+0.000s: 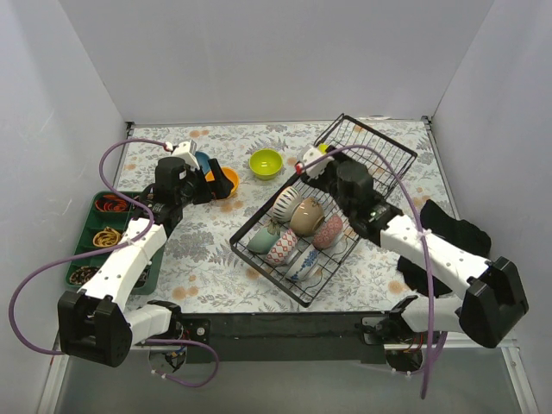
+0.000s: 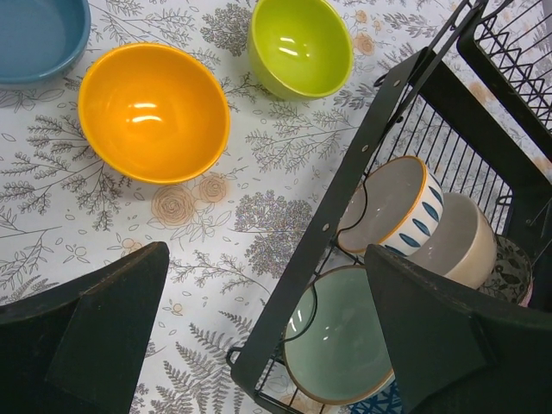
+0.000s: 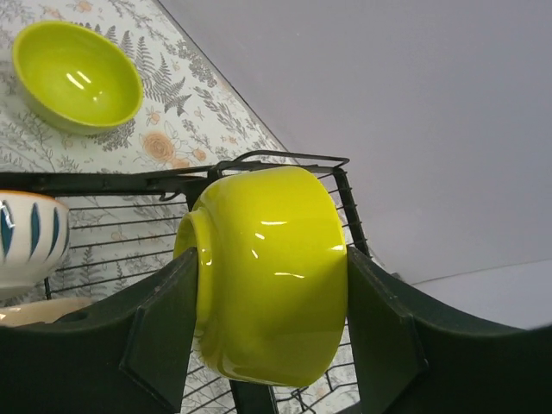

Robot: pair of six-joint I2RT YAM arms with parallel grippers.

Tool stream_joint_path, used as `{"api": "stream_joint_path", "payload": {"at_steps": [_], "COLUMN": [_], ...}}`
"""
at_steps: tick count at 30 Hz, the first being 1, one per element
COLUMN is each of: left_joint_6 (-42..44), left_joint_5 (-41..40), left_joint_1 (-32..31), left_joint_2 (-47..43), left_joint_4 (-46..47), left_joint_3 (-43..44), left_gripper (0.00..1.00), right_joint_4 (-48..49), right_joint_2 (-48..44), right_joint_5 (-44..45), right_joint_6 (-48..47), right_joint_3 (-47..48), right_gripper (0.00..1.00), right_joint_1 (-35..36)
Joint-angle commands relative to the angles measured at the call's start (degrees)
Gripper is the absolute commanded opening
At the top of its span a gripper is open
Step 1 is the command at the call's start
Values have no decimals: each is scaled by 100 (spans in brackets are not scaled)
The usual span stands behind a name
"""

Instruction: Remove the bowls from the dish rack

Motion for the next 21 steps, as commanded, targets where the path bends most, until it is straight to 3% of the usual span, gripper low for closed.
{"api": "stream_joint_path", "payload": {"at_steps": [1, 6, 10, 14, 15, 17, 21], "left_joint_6": [-38, -99, -169, -336, -371, -477, -609], "left_joint_5": [126, 354, 565, 697, 767, 978, 1251], "left_joint_1": [36, 36, 36, 27, 18, -8, -201], "left_joint_2": [-8, 124, 221, 370, 405, 440, 370], "left_joint_4": [-36, -71, -80, -430, -510, -694, -932], "left_joint_3": [92, 118, 171, 311, 355, 522, 890], "left_gripper": [98, 98, 98, 98, 98, 98, 98], "right_joint_4": [1025, 2123, 3731, 6389, 7545, 8607, 8717], "right_joint_2": [-391, -233, 22, 705, 882, 1477, 1850], "right_joint_5": [1503, 2883, 3438, 3720, 3729, 3781, 3659], "right_joint_6": [-1242, -2429, -3581, -5511, -6334, -7113, -7204], "right_joint_3": [-598, -1276, -1883, -2366, -2445, -2429, -2314], "right_gripper": [17, 17, 17, 17, 16, 15, 15], "right_joint_1": [1047, 2242, 2841, 3395, 3553, 3659, 3975]}}
